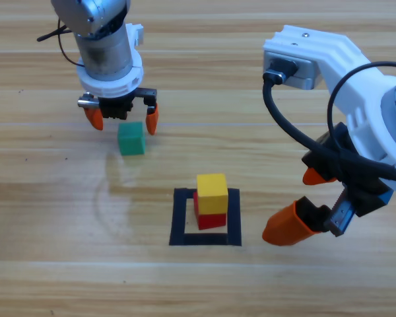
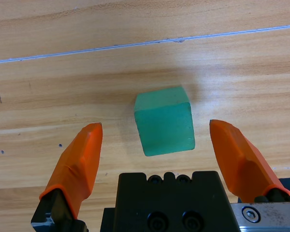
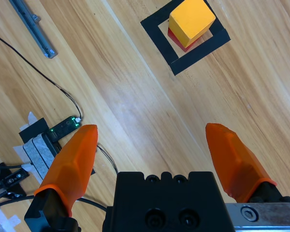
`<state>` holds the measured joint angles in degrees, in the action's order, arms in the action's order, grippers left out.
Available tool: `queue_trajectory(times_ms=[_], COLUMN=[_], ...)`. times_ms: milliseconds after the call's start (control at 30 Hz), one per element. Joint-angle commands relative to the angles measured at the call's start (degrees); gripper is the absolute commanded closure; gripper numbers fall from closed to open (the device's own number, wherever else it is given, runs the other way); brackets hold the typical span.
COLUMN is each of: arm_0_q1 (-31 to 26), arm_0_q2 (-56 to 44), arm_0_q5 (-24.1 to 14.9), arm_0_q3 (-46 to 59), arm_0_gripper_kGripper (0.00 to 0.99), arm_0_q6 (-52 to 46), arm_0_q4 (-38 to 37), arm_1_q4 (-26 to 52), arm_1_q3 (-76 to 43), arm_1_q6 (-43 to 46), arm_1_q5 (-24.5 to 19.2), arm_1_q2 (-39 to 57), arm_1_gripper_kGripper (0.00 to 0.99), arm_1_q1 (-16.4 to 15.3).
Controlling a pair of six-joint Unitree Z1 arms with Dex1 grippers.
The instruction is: Stack the blocks in the rectangular block: red at the bottom, yellow in the middle, green on top
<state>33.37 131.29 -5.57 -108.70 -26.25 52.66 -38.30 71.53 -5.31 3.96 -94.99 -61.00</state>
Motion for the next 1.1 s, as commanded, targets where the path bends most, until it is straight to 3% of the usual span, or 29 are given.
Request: queue_trajectory(times_ms=[33,467,600,633,700,800,1100], arm_0_q1=[-0.7,2.8,3.1,3.1,3.1,2.9,4.2], arm_0_q2=[2.7,7.7,7.6,7.5,6.9,4.7,-6.0], arm_0_q5=[0.2,-1.6,-1.6,-1.6,-1.6,-2.3,-4.3], arm_0_q3=[1.1,0.6,0.5,0.4,0.7,2.3,-1.4], arm_0_gripper_kGripper=[0.045,0.088,0.251,0.330,0.651,0.929,0.953], arm_0_q6=[-0.7,-7.3,-7.4,-7.4,-7.3,-6.9,-4.7], arm_0_q4=[0.4,-1.0,-1.2,-1.2,-1.2,-1.2,3.2], arm_1_q4=[0.9,0.9,0.9,0.9,0.9,0.9,0.9], arm_1_q3=[-1.2,-1.3,-1.4,-1.4,-1.4,-1.4,-1.6], arm_1_q6=[0.3,0.3,0.3,0.3,0.2,0.2,0.2], arm_1_q5=[0.4,0.4,0.3,0.4,0.4,0.3,0.4], arm_1_q2=[-1.5,-1.5,-1.4,-1.4,-1.4,-1.2,-0.6], arm_1_gripper_kGripper=[0.000,0.000,0.000,0.000,0.000,0.000,0.000], arm_1_q1=[-0.8,-0.8,-0.8,-0.8,-0.8,-0.8,-0.8])
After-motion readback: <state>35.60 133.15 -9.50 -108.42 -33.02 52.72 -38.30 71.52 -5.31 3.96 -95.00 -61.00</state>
